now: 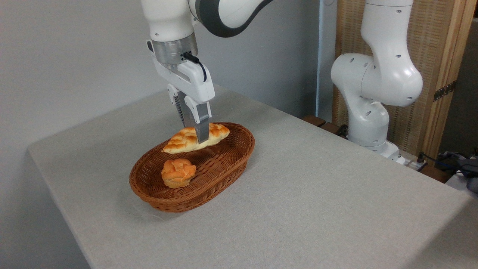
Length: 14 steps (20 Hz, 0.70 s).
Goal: Put bread into the basket
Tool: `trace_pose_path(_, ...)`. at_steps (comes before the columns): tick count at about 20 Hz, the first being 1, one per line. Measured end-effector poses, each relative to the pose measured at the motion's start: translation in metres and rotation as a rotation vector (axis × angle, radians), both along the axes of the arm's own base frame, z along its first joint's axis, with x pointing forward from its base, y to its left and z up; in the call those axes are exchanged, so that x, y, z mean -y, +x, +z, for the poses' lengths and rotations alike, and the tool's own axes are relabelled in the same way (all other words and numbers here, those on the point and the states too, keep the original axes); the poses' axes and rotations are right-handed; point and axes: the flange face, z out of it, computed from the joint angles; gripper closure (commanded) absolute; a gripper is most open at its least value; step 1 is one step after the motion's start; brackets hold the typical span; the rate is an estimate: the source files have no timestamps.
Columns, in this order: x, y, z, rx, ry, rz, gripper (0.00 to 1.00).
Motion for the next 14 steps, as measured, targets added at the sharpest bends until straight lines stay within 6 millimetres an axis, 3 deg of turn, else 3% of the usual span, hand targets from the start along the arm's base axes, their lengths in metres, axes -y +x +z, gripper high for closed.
trace_pose_path(14,-0.0007,0.0018,-0.0075,-0.022,0.002,0.003,0.0)
